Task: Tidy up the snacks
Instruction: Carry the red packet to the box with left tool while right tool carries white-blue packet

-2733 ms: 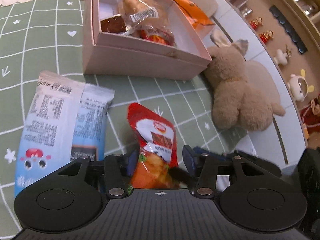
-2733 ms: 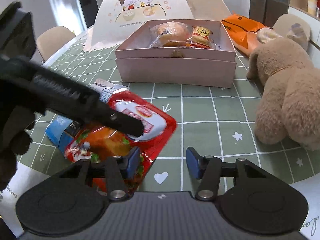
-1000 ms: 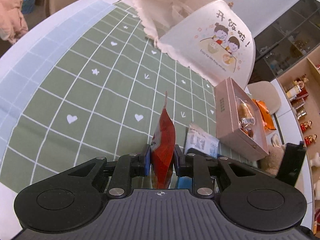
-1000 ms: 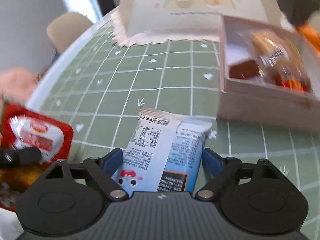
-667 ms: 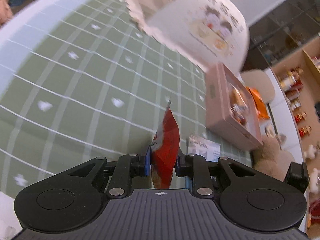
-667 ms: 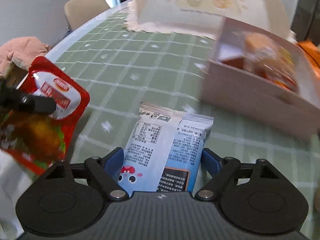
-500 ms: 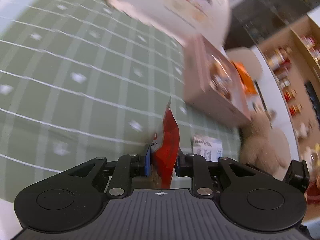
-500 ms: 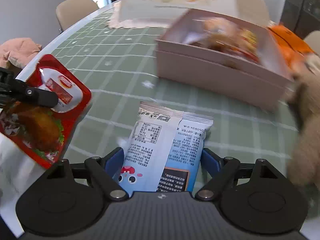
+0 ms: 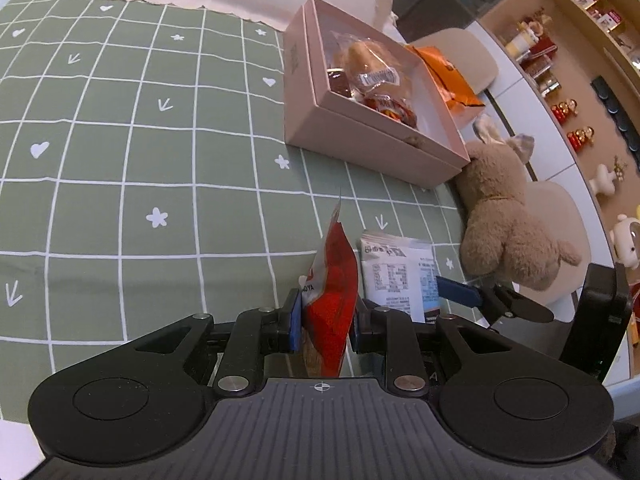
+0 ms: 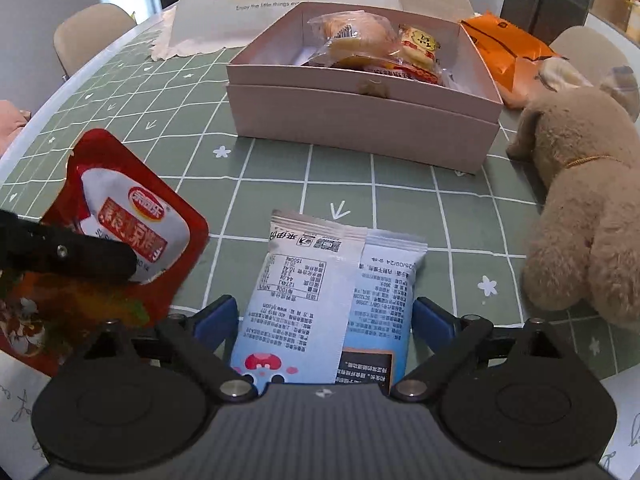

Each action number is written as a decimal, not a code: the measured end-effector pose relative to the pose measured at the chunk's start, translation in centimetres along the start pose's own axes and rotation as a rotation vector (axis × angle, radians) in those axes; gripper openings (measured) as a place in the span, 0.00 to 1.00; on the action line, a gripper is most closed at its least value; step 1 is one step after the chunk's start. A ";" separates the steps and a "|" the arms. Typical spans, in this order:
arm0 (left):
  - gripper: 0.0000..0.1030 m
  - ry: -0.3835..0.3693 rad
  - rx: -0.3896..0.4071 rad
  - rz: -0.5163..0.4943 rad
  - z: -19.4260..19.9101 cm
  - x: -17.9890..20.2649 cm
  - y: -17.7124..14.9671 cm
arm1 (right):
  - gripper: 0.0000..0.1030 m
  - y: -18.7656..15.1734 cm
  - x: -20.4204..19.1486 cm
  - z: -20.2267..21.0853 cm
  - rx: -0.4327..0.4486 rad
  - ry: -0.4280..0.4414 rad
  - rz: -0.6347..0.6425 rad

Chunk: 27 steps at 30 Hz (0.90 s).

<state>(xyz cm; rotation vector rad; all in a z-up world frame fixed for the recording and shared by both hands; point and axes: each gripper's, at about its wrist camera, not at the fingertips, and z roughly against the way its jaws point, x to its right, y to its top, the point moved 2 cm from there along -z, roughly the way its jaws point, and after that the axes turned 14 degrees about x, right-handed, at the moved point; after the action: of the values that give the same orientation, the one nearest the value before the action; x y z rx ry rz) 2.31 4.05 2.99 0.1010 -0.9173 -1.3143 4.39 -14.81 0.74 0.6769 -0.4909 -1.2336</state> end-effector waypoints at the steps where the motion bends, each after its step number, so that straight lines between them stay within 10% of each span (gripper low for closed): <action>1: 0.26 -0.001 -0.001 0.000 0.1 0.0 0.0 | 0.82 0.1 0.0 0.3 0.004 0.007 0.013; 10: 0.26 -0.095 0.027 0.031 0.2 1.2 1.6 | 0.76 3.8 1.8 6.9 0.198 -0.021 0.036; 20: 0.26 -0.298 0.336 0.039 0.4 6.3 14.3 | 0.76 5.7 5.3 10.2 0.303 -0.087 -0.051; 23: 0.37 -0.341 0.315 0.136 -3.3 6.4 17.2 | 0.76 6.1 6.0 10.1 0.298 -0.052 -0.113; 27: 0.38 -0.241 0.293 0.184 -7.9 4.3 17.7 | 0.76 6.2 6.0 10.0 0.299 -0.079 -0.117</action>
<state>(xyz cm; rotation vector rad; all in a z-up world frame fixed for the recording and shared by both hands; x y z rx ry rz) 20.98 2.36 9.72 0.0836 -1.2908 -1.0291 3.58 -21.50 12.10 0.9223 -0.7183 -1.3131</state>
